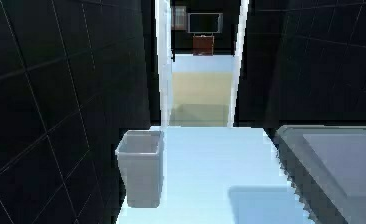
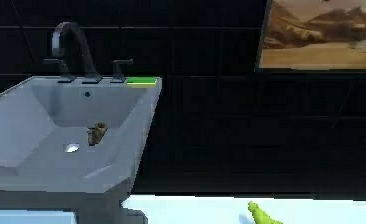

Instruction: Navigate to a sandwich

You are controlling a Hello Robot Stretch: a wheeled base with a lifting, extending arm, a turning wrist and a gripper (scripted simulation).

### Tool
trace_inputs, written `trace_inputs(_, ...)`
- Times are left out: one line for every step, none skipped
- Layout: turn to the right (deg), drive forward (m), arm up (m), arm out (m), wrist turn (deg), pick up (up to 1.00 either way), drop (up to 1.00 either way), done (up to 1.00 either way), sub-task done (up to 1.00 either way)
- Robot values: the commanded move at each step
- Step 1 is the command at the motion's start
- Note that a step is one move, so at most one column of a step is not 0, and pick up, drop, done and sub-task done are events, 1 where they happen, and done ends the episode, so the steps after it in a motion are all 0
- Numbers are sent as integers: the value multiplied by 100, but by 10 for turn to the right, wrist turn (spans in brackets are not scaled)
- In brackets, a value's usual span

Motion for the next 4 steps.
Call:
trace_inputs(0, 100, 0, 0, 0, 0, 0, 0, 0)
trace_inputs(0, 100, 0, 0, 0, 0, 0, 0, 0)
trace_inputs(30, 0, 0, 0, 0, 0, 0, 0, 0)
trace_inputs(240, 0, 0, 0, 0, 0, 0, 0, 0)
